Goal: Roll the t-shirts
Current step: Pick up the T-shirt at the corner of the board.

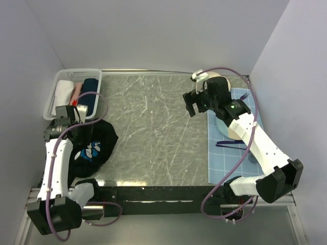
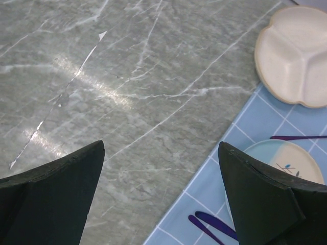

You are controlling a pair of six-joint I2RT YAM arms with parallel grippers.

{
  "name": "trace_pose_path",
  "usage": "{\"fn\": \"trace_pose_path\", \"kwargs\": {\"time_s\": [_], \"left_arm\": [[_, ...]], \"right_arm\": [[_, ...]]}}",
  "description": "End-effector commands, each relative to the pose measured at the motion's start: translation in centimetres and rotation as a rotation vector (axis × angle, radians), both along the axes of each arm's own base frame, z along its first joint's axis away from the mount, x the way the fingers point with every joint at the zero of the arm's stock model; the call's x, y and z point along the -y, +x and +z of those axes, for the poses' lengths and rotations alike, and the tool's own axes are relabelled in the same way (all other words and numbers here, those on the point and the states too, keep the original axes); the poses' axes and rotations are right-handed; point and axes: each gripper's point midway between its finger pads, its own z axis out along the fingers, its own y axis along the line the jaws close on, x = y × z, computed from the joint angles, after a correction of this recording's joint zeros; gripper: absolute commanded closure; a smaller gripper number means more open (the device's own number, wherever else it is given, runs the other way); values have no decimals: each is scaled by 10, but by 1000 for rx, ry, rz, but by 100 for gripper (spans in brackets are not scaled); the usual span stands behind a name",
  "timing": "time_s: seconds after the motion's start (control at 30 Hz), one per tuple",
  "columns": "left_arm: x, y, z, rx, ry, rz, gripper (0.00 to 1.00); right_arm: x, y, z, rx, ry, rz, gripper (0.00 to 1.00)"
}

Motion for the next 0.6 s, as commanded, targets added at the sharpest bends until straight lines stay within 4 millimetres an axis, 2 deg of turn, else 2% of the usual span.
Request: {"fn": "trace_pose_path", "kwargs": {"time_s": [0.0,0.17,0.33,0.37,0.4,0.43,0.47,0.5,0.53,0.57], "left_arm": [[-12,-28,-21,-79,5,89,1],[-10,-43,-63,-201,-4,62,12],[-13,-30,-90,-218,1,23,14],[-13,-27,-92,-219,-2,21,15],[-13,-22,-94,-214,-5,12,17],[-12,-19,-95,-211,-13,0,28],[-10,-18,-95,-209,-19,-7,39],[-10,-16,-94,-209,-22,-14,50],[-9,-16,-90,-207,-27,-18,69],[1,-14,-86,-197,-78,-54,77]], "right_arm": [[-17,6,16,17,46,48,0],[-30,9,7,-11,56,90,0],[-43,14,1,-21,44,132,0],[-48,13,1,-10,22,175,0],[-62,3,-3,-7,6,258,0],[-75,-9,-5,11,-4,363,0],[-89,-8,-1,132,-68,471,0],[-104,-27,-31,141,-121,564,0],[-112,-33,-31,210,-141,612,0],[-120,-32,-41,283,-160,656,0]]}}
